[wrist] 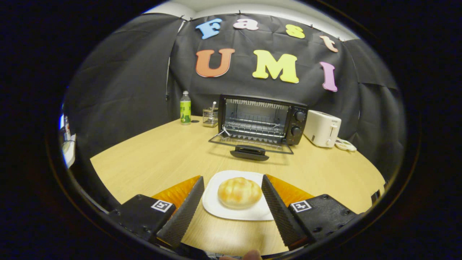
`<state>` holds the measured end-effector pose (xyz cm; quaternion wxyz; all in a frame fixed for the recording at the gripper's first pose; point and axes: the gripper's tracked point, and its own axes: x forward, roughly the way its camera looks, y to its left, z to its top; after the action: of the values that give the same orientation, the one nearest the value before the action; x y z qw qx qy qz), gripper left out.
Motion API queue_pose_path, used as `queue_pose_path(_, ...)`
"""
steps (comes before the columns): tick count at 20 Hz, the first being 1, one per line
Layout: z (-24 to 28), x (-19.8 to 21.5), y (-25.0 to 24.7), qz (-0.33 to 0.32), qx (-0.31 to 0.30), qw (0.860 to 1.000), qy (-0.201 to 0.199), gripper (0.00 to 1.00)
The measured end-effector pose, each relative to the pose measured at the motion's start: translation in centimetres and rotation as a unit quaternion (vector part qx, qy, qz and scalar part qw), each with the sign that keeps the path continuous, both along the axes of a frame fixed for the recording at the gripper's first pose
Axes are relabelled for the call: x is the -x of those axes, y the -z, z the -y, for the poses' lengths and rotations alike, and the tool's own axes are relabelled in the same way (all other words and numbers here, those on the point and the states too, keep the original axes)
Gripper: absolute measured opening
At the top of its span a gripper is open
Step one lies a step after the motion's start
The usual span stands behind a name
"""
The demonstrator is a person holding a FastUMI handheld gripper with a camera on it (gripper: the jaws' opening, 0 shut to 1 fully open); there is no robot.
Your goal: Open the toaster oven, put the food inside, and close the toaster oven door.
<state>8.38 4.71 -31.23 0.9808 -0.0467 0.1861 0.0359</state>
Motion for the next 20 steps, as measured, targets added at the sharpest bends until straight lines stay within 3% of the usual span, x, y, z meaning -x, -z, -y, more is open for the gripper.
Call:
queue_pose_path(7,2.3,-0.7,3.6,-0.061,-0.026,0.996,0.052,1.0)
queue_pose_path(13,2.1,-1.6,4.3,-0.089,-0.054,0.993,0.061,1.0)
queue_pose_path(17,2.1,-1.5,3.7,-0.084,-0.066,0.992,0.066,0.83)
queue_pose_path(20,2.4,-1.4,2.2,-0.066,-0.081,0.992,0.072,0.63)
